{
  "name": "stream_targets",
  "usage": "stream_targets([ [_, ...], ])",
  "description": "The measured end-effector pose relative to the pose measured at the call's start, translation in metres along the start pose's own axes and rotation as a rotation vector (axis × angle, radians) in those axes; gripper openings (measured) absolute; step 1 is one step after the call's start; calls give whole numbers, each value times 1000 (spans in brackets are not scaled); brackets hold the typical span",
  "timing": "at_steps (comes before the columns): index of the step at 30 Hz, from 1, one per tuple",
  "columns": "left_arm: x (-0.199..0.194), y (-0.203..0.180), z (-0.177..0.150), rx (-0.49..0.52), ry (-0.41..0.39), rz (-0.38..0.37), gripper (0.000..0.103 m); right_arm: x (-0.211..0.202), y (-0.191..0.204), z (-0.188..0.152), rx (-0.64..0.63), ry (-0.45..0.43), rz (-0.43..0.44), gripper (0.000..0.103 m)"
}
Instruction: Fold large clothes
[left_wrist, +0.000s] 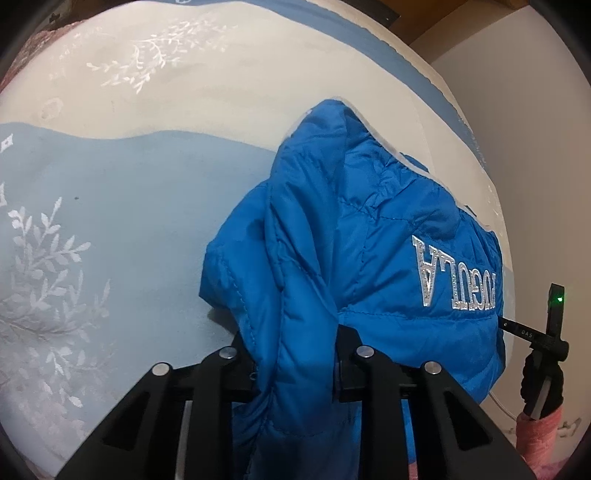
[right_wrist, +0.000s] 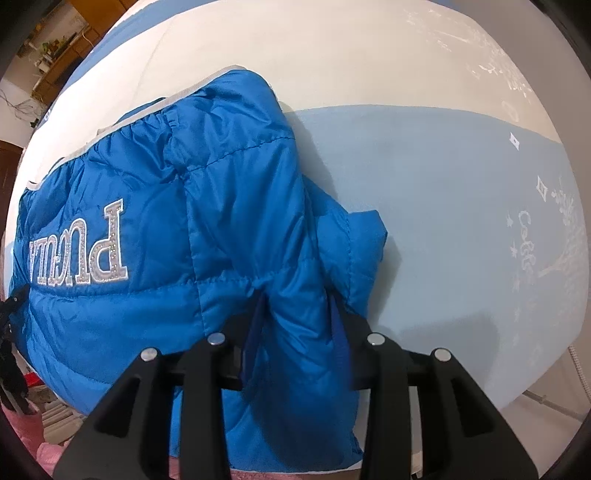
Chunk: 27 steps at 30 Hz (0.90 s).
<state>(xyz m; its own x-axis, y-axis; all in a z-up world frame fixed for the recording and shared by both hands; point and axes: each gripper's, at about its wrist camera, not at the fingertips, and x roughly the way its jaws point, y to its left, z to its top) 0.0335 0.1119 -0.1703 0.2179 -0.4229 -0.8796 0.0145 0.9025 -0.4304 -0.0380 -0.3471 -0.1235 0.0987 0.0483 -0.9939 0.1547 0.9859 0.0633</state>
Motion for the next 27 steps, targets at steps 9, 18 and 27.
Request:
stream_targets([
  [9,5,-1,1,4,10,13,27,14,4,1,9,-5,9,36],
  [18,-8,-5,1,-17,7,17,21,5,-5,-4,-3,-7,13,35],
  [27,-73,-72,-3,75,-65,-31,19,-60,-10,-11,-22,-80,51,38],
])
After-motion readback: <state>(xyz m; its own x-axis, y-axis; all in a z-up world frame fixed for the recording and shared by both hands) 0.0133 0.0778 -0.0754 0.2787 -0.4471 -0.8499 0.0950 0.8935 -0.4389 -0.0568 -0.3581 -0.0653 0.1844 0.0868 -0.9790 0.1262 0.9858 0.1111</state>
